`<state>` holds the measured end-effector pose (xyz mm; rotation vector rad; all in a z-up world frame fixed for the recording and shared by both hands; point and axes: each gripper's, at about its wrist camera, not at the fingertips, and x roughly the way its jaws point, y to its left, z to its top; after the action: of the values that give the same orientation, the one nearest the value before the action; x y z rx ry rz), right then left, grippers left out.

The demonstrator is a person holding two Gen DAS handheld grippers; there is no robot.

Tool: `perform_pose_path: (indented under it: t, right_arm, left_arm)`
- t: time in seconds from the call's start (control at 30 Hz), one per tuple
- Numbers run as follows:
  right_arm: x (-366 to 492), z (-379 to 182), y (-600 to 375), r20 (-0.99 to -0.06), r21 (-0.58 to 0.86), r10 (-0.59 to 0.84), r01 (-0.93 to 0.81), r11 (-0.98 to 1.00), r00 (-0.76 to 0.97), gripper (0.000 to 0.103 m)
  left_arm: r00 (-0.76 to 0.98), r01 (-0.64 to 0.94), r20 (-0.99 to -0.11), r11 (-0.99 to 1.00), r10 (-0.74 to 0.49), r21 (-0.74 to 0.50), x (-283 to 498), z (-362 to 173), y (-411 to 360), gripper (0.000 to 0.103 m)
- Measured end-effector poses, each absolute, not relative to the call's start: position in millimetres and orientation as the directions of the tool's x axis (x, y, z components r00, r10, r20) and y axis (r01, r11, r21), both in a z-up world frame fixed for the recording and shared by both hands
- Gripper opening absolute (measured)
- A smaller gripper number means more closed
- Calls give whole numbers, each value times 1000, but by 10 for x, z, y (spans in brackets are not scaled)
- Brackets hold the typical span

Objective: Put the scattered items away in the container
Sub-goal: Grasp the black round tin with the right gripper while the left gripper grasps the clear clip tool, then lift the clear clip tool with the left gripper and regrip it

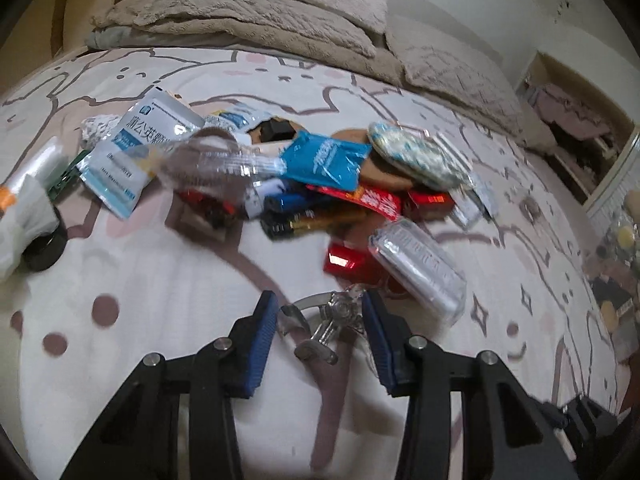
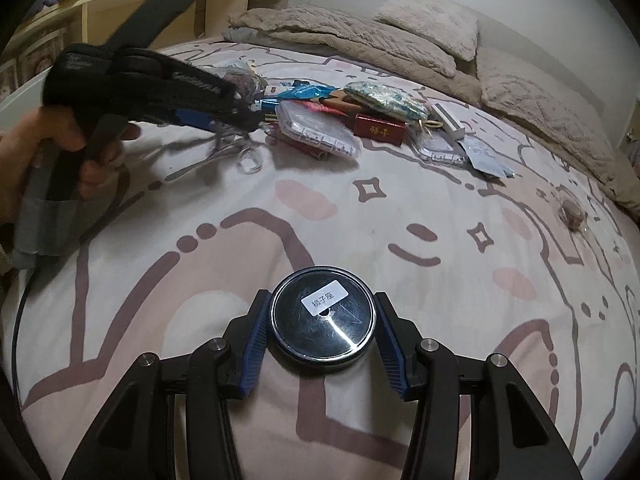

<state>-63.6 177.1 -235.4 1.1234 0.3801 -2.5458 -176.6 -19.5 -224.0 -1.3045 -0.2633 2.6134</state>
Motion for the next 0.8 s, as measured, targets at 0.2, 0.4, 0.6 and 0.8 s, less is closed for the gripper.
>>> perform_pose_path:
  t: [0.2, 0.4, 0.6, 0.8]
  right_arm:
    - [-557, -2353, 1886, -765, -33, -223, 382, -923, -604, 51]
    - [-447, -2346, 1927, -779, -19, -213, 361, -932, -589, 51]
    - [-356, -2336, 1981, -788, 3, -218, 350, -937, -576, 51]
    - [-310, -2358, 2029, -781, 25, -234, 345, -938, -580, 51]
  left_arm:
    - [-547, -124, -798, -967, 254, -223, -1478, -2230, -160, 44]
    - [-514, -199, -810, -958, 282, -207, -1245, -2177, -55, 43]
    - [-448, -296, -824, -927, 347, -230, -987, -2156, 84, 44]
    - [-371, -411, -838, -880, 400, -238, -690, -2160, 256, 44]
